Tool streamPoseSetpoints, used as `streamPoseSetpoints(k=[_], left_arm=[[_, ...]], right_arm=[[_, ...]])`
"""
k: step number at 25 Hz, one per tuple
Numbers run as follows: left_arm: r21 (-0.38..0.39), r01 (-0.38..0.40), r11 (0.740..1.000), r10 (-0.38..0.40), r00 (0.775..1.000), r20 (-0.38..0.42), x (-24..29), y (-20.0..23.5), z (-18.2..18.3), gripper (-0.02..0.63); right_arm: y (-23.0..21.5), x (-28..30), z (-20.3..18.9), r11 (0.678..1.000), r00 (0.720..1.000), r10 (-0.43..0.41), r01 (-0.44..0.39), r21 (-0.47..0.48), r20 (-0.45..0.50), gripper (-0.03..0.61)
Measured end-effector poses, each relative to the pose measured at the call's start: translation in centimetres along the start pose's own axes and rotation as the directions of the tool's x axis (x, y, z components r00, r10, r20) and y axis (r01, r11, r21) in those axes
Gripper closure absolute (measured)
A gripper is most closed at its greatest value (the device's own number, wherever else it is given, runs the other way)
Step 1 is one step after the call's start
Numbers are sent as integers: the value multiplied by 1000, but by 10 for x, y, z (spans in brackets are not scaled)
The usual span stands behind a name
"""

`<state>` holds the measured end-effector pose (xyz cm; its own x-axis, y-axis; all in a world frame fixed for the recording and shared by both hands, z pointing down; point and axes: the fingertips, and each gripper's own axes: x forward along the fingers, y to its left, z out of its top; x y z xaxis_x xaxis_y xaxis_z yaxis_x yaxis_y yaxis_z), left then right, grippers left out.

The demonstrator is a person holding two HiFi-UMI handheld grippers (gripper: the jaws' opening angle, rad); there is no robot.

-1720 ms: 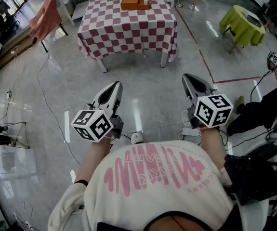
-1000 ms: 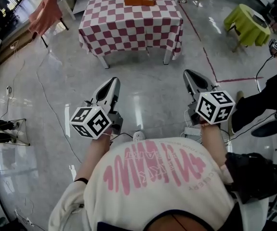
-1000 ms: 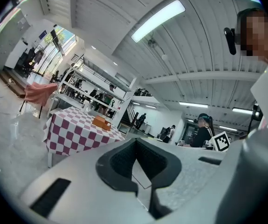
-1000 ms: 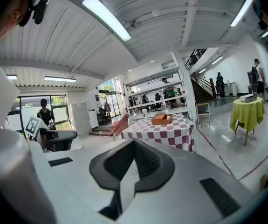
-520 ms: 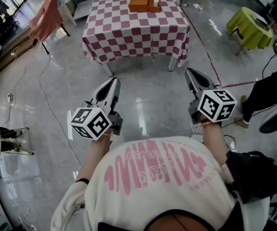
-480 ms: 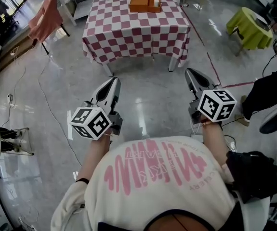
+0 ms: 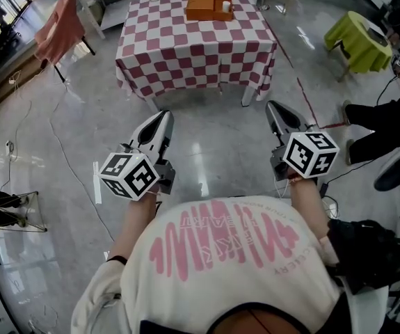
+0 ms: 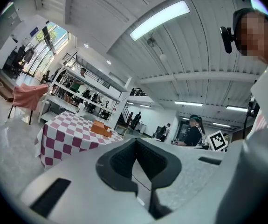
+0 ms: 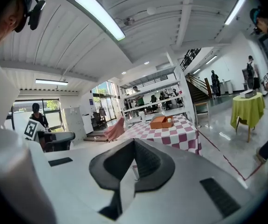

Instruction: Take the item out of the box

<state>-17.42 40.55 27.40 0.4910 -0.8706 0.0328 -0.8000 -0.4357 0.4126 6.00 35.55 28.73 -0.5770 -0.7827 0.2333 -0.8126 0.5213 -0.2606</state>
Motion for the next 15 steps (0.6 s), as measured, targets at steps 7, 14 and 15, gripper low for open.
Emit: streamPoseSetpoints(k=[7,14,15], left_arm=[[39,23,999,-21,998,-61,22,3,-8,606],[-16,42,999,-43,998,-41,39,14,-15,606],[1,46,999,-46,998,-42,44,14,-13,606]], right_arm=[[-13,7,-6,1000,999,-26,27,17,-26,572],[-28,23,-19,999,998,-29,30,27,-60,572],[-32,28,-17,999,998,-29,30,28,-59,572]])
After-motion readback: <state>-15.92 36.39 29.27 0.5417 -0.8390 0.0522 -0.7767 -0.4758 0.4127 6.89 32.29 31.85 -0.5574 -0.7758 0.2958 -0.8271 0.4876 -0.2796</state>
